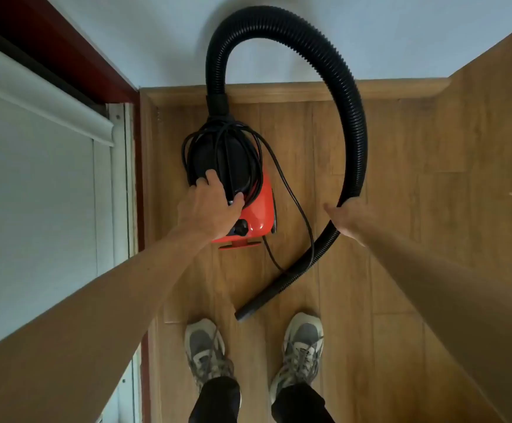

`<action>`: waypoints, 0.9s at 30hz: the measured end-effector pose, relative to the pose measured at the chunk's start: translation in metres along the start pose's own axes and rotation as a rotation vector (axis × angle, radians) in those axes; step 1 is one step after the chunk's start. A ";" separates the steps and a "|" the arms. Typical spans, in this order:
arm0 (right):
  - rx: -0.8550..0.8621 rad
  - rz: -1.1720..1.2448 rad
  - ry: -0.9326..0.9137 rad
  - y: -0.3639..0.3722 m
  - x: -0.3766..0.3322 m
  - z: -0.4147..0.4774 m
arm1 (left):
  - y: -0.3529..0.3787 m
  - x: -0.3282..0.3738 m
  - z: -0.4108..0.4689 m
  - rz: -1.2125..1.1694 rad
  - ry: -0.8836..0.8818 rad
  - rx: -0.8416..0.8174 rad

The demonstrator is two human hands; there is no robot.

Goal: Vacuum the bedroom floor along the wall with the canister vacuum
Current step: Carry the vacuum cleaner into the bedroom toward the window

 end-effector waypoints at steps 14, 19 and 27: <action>0.154 0.583 -0.088 -0.004 0.001 0.036 | 0.014 -0.003 0.023 -0.453 -0.049 0.391; 0.180 0.592 -0.220 0.001 -0.003 0.041 | 0.014 -0.001 0.025 -0.421 -0.030 0.474; 0.257 0.639 -0.347 -0.007 0.006 0.020 | 0.014 0.006 0.030 -0.464 -0.086 0.468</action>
Point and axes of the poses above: each hand's wrist, its own z-axis towards the middle knuckle, its own y-axis out of the palm, x = y × z, the point moved 4 cm from there along z, towards the middle knuckle, and after that the axes turned 11 degrees about y, right-handed, at the moved point
